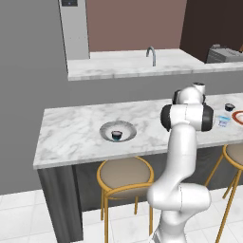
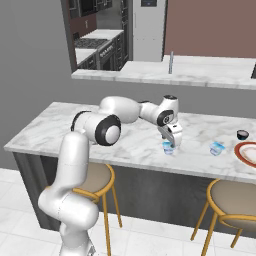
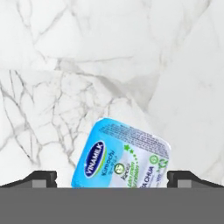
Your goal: Place two yogurt containers on each plate.
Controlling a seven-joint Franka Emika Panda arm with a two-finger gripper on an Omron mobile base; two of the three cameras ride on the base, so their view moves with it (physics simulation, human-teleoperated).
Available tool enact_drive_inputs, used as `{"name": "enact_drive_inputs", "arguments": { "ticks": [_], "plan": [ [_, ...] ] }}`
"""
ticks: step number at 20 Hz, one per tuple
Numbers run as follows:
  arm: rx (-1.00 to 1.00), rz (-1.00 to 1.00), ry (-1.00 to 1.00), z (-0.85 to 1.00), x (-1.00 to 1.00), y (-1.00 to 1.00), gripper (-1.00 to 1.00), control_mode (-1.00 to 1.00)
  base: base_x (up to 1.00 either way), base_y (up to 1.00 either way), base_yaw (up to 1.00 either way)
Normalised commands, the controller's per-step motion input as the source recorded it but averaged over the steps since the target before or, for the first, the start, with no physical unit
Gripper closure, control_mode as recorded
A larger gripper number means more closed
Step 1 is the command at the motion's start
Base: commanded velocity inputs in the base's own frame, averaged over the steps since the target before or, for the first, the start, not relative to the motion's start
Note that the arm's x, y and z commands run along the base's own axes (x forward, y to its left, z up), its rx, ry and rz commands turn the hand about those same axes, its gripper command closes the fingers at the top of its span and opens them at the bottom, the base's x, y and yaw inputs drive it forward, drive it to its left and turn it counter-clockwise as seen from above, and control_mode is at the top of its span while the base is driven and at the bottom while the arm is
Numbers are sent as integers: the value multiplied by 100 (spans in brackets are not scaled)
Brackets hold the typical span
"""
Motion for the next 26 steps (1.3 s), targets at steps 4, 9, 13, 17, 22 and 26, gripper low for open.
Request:
{"name": "enact_drive_inputs", "arguments": {
  "ticks": [4,9,13,17,22,26],
  "plan": [
    [0,-1,0,-11,0,0,-100,-100,0,0,0],
    [0,-2,0,-15,0,0,-100,-100,0,0,0],
    [0,-3,0,-16,0,-2,-100,-100,0,0,0],
    [0,-3,0,-18,0,-5,-100,-100,0,0,0],
    [0,-2,0,-19,0,-10,-100,-100,0,0,0],
    [0,-3,0,-28,0,-1,-100,-100,0,0,0]
  ]
}}
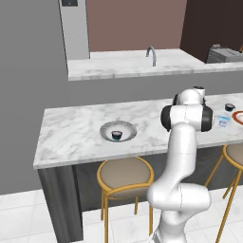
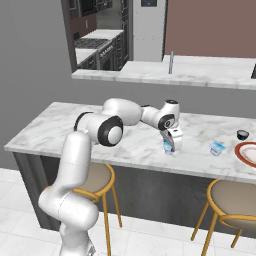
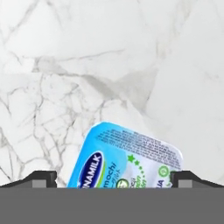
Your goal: Place two yogurt containers on each plate.
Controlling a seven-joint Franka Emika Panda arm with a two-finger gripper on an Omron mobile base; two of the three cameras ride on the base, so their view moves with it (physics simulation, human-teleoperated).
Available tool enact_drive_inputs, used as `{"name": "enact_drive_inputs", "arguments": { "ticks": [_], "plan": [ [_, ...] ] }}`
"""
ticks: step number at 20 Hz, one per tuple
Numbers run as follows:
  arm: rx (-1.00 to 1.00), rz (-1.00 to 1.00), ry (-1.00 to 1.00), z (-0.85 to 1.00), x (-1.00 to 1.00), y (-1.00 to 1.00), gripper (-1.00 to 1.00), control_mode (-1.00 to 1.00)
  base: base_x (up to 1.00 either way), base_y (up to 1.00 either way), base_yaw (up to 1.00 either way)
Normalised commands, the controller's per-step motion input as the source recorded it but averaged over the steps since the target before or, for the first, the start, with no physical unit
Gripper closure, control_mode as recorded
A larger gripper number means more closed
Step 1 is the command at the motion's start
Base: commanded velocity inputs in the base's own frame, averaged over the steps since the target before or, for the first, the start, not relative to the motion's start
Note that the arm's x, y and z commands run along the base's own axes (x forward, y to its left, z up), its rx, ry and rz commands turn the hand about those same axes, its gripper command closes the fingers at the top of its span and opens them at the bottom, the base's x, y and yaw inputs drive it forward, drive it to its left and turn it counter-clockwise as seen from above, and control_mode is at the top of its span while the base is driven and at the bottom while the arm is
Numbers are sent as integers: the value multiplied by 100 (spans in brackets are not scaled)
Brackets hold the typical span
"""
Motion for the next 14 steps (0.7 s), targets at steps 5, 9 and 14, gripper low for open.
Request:
{"name": "enact_drive_inputs", "arguments": {
  "ticks": [5,9,14],
  "plan": [
    [0,-4,-4,-39,0,0,-100,-100,0,0,0],
    [0,-6,-9,-39,0,0,-100,-100,0,0,0],
    [0,-10,-10,-40,0,4,-100,-100,0,0,0]
  ]
}}
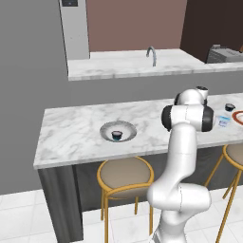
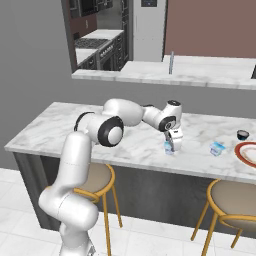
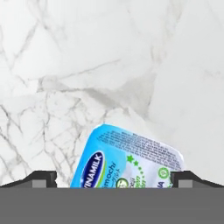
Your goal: Place two yogurt containers on each plate.
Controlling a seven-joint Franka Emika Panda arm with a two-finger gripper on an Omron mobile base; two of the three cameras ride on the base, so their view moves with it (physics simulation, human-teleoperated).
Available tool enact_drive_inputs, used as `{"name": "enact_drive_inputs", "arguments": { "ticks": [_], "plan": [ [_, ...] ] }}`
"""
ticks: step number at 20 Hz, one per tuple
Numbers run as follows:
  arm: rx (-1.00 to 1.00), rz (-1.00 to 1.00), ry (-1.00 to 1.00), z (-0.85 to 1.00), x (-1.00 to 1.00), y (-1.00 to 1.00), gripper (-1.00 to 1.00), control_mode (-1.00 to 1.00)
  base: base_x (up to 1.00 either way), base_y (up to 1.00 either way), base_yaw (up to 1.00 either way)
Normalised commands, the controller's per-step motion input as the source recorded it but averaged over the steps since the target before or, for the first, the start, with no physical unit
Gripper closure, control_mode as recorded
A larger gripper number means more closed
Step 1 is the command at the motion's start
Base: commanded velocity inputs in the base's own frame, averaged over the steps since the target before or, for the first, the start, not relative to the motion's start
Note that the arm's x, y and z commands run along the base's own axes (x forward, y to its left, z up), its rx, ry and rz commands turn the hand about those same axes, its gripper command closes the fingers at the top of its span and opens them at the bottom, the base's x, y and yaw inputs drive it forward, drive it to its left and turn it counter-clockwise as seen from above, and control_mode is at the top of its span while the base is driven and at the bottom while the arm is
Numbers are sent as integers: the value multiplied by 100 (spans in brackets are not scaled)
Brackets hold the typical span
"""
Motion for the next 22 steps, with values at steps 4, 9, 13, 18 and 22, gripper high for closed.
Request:
{"name": "enact_drive_inputs", "arguments": {
  "ticks": [4,9,13,18,22],
  "plan": [
    [0,-13,-4,-18,-1,12,-100,-100,0,0,0],
    [0,-14,0,-2,-9,11,-100,-100,0,0,0],
    [0,-13,0,0,-13,3,-100,-100,0,0,0],
    [0,-11,2,-2,-3,0,-100,-100,0,0,0],
    [0,-9,2,-10,0,0,-100,-100,0,0,0]
  ]
}}
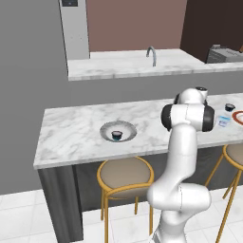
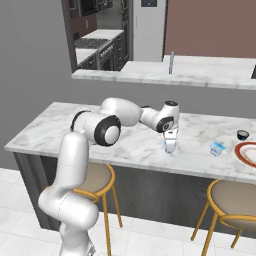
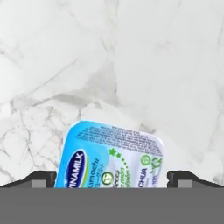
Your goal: Place two yogurt containers on each plate.
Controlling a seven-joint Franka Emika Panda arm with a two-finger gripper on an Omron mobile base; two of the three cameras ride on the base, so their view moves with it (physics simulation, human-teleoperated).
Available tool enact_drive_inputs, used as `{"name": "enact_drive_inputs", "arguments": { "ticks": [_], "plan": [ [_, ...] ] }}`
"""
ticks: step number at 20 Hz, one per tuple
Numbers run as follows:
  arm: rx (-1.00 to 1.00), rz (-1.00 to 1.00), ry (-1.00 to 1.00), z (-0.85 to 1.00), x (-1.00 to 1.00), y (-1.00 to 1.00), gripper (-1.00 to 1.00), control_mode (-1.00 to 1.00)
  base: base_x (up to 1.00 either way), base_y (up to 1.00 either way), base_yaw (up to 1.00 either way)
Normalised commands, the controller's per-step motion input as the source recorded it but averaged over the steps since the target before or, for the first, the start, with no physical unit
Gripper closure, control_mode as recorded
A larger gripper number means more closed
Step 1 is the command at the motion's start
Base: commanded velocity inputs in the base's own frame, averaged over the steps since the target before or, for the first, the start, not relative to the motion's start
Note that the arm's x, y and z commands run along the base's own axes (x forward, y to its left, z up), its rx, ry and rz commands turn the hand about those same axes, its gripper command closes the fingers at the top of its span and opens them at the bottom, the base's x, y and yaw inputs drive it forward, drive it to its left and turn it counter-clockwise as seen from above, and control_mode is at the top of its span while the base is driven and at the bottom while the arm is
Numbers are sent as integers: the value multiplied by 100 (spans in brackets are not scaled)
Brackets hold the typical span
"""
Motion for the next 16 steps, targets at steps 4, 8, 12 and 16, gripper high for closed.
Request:
{"name": "enact_drive_inputs", "arguments": {
  "ticks": [4,8,12,16],
  "plan": [
    [0,-8,0,-25,0,0,-100,-100,0,0,0],
    [0,-7,0,-43,0,0,-100,-100,0,0,0],
    [0,-6,0,-36,0,0,-100,-100,0,0,0],
    [0,-7,-1,-1,-6,0,100,-100,0,0,0]
  ]
}}
